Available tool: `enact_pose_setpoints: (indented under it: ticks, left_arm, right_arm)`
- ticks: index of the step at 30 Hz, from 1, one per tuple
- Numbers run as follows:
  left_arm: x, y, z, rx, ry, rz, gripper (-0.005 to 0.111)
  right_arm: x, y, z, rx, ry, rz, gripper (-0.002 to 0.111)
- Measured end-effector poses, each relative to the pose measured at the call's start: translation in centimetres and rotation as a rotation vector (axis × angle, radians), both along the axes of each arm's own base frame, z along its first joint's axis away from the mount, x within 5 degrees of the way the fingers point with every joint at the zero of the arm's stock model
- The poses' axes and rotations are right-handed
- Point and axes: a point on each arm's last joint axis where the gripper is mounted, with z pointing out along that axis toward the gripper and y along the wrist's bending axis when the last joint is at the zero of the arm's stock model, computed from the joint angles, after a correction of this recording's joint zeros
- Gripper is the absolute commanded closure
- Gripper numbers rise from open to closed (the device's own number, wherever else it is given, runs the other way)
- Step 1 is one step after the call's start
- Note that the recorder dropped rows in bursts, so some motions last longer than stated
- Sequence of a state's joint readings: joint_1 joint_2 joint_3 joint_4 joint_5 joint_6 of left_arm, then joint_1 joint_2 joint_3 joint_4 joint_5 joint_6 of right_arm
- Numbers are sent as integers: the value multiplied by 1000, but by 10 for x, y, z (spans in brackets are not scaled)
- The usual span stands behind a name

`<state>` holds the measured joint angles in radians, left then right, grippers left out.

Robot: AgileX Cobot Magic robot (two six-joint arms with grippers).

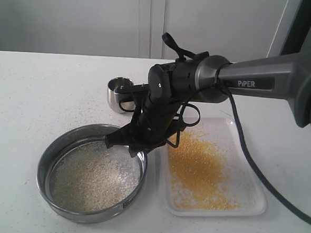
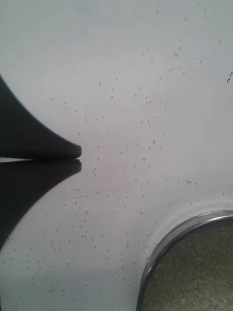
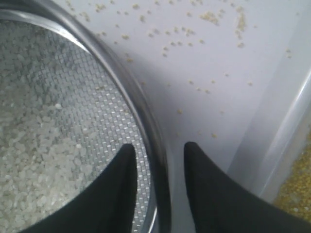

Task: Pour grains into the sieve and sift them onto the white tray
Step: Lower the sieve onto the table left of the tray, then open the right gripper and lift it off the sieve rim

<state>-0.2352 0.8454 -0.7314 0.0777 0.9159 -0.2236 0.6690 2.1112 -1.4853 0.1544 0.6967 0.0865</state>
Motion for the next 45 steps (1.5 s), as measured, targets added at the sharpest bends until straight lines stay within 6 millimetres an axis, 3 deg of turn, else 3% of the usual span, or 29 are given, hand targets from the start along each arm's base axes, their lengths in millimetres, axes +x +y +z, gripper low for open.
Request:
enact_pose_setpoints:
  ticks: [8,15,21,23,31,40,45]
  left_arm:
    - [0,0,0,0,0,0,107]
    - [0,0,0,0,0,0,107]
    - [0,0,0,0,0,0,107]
    - [0,0,0,0,0,0,107]
    - [0,0,0,0,0,0,107]
    - [0,0,0,0,0,0,107]
    - [0,0,0,0,0,0,107]
  right_arm:
    - [0,0,2,10,4,-20,76]
    - [0,0,43,76,-76,-24,76]
    - [-4,-3,65,109,-117,-24,76]
    - [-4,-3,68,112,-121,-24,78]
    - [-5,-3,69,115,-113,-26,108]
    - [-7,-6,67,95,-78,-28,108]
    - [1,-20,67,82,-56,-65,108]
